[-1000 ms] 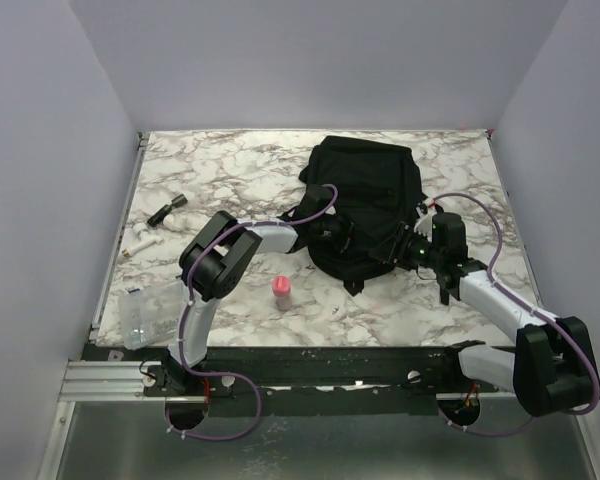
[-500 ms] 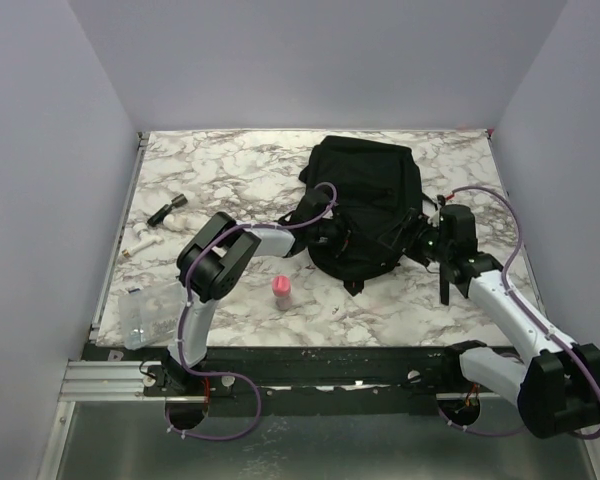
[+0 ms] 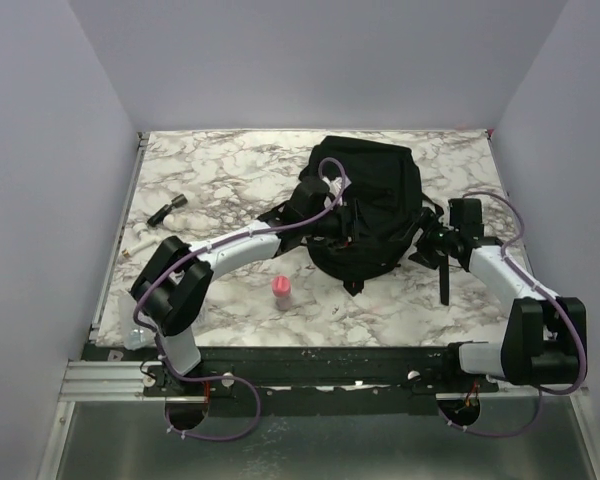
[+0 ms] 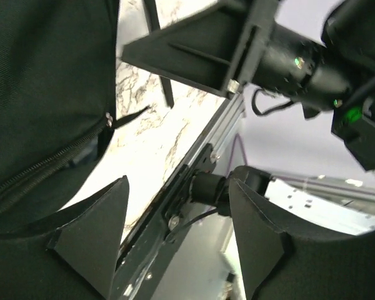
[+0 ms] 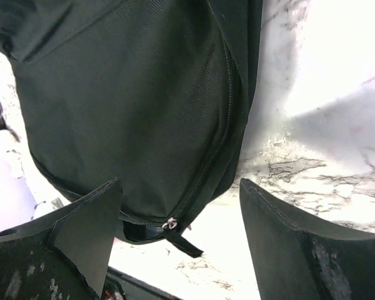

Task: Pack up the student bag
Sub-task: Zip the student bag at the center of the board.

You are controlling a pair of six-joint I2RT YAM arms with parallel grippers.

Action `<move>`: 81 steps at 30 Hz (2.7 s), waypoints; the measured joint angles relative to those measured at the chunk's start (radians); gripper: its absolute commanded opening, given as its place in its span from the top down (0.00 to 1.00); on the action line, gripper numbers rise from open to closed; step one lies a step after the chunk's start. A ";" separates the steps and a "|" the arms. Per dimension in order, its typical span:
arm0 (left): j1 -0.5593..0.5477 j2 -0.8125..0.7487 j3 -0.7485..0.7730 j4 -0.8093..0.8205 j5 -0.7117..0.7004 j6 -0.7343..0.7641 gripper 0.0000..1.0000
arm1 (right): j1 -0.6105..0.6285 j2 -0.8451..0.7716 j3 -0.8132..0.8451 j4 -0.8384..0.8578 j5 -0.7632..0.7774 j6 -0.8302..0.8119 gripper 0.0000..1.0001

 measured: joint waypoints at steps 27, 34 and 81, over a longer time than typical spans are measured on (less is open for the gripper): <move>-0.151 -0.205 -0.158 -0.160 -0.246 -0.014 0.31 | -0.024 0.167 -0.310 0.573 -0.351 0.399 0.99; -0.132 -0.153 -0.162 -0.114 -0.249 -0.257 0.33 | -0.023 0.161 -0.389 0.761 -0.373 0.552 0.99; -0.282 0.086 0.008 -0.084 -0.661 -0.340 1.00 | 0.047 -0.209 -0.365 0.388 -0.090 0.651 0.99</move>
